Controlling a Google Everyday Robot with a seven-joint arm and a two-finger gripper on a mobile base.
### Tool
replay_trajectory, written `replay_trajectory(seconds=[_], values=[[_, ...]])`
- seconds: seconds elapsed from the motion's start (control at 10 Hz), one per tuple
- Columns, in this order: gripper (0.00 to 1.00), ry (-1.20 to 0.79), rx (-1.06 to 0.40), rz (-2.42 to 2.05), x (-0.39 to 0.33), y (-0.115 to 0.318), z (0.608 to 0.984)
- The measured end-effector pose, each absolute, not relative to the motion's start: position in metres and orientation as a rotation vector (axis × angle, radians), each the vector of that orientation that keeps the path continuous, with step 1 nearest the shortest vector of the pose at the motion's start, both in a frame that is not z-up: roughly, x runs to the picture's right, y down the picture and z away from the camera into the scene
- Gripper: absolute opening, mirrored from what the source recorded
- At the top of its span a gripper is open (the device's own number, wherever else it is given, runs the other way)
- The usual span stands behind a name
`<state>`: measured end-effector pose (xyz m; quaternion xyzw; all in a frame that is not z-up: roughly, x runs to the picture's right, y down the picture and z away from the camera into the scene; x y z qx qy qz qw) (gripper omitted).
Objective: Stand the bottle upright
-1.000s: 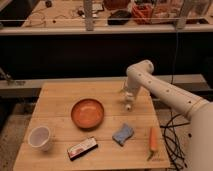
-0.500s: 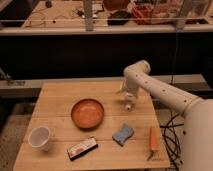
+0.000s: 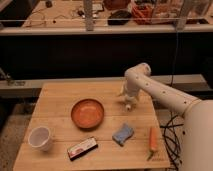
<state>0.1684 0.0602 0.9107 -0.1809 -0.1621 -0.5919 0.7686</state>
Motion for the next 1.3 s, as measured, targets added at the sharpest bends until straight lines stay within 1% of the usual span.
replay_trajectory(seconds=[0.4, 0.8, 0.9, 1.0, 1.1, 1.3], values=[[0.80, -0.268, -0.415, -1.196, 0.173, 0.064, 0.921], [0.80, -0.279, -0.405, -1.164, 0.168, 0.066, 0.930], [0.78, -0.285, -0.403, -1.170, 0.166, 0.067, 0.932], [0.70, -0.290, -0.400, -1.180, 0.165, 0.068, 0.933], [0.56, -0.295, -0.392, -1.203, 0.165, 0.070, 0.935], [0.38, -0.292, -0.375, -1.253, 0.163, 0.070, 0.934]])
